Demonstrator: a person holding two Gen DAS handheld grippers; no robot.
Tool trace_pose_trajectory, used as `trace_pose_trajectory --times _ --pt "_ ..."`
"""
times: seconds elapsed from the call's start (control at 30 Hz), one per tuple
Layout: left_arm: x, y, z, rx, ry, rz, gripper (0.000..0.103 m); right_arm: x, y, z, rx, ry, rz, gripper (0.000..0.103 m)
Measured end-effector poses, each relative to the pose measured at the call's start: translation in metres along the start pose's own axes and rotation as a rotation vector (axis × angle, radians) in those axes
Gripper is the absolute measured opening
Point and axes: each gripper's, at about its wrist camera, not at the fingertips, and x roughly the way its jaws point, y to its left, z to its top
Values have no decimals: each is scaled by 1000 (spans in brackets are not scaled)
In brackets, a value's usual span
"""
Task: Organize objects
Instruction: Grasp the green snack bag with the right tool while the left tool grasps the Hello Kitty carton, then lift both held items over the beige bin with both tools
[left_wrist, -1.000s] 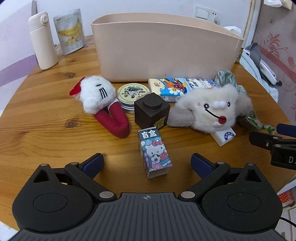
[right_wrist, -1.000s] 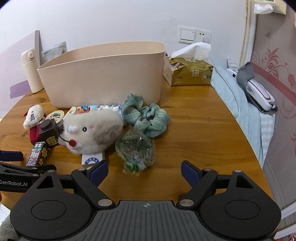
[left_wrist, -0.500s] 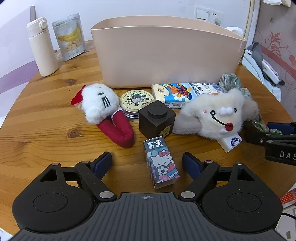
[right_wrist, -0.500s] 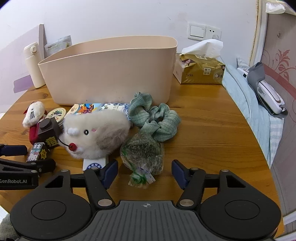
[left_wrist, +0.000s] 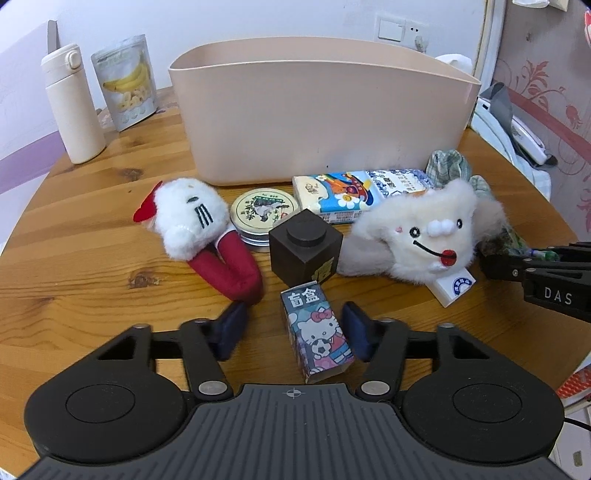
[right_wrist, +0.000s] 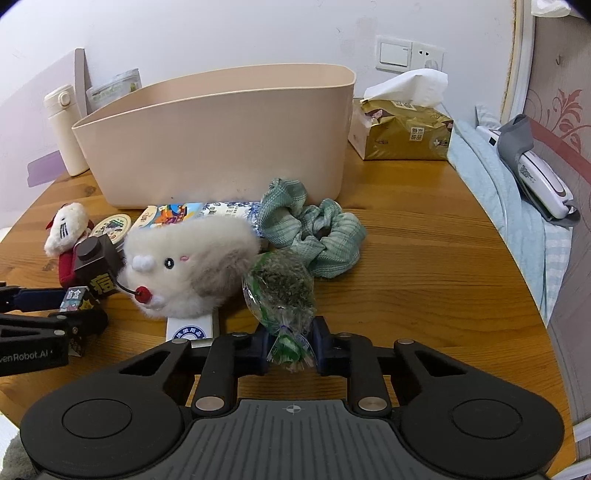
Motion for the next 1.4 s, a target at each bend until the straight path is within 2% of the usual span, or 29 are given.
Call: trace_pose_trajectory --times 0.07,0.13,0.2,0.5,0.7,0.83,1.13,1.4 --pt "-1 1 0 6 0 -5 49 0 0 -1 2 0 2 21" --pt "-1 2 1 -1 -1 0 33 -1 0 -2 7 0 7 21" --pt "-1 4 2 -10 1 0 24 -2 0 -3 14 1 15 21" --pt "-6 11 1 -42 -5 -43 23 -7 4 -7 26 -4 33 20" --pt "-18 10 5 -24 -60 -28 23 -13 5 -6 38 -18 29 20" --pt "-25 8 7 7 -100 12 23 -20 4 -5 51 -38 22 20" --pt "-41 8 19 22 -153 17 23 -39 1 7 72 -96 19 20" --pt "-54 11 47 24 -219 14 23 -50 0 27 80 -146 17 20"
